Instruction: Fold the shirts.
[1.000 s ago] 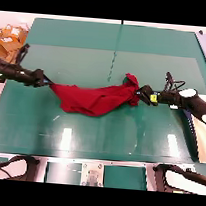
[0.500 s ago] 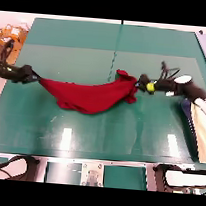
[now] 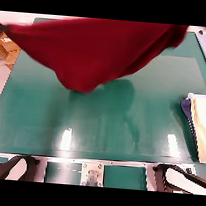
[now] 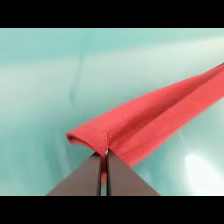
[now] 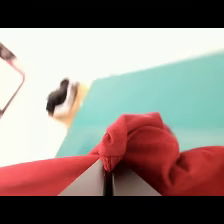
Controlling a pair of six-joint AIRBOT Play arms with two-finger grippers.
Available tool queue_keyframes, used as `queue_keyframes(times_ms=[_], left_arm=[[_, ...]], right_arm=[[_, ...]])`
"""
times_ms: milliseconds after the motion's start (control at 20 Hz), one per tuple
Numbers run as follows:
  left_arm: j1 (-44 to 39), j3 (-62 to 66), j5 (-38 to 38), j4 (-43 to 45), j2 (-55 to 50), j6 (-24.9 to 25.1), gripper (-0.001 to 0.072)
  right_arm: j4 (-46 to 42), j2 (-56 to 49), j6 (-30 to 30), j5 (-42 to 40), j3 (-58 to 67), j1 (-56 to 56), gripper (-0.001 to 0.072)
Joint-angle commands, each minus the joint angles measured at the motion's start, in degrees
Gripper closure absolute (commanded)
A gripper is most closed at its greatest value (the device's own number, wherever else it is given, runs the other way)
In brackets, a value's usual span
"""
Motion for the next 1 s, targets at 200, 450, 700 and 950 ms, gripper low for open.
queue_keyframes(times_ms=[200,450,700,950], left_arm=[[0.0,5.9,-1.7,-3.5,8.5,-0.4,0.0688],[0.0,4.3,1.4,-3.4,3.0,-0.4,0.0688],[-3.7,-0.8,11.1,-4.2,-12.9,3.9,0.0688],[-11.3,-0.6,24.8,-4.3,-35.3,5.0,0.0688]], right_arm=[[-0.2,4.4,3.0,0.0,15.0,-4.5,0.0692],[-0.4,-1.9,3.0,0.8,14.3,-3.0,0.0692],[-8.4,-12.9,2.4,-0.6,5.4,6.8,0.0691],[-10.2,-30.2,1.3,-8.2,0.8,14.4,0.0690]])
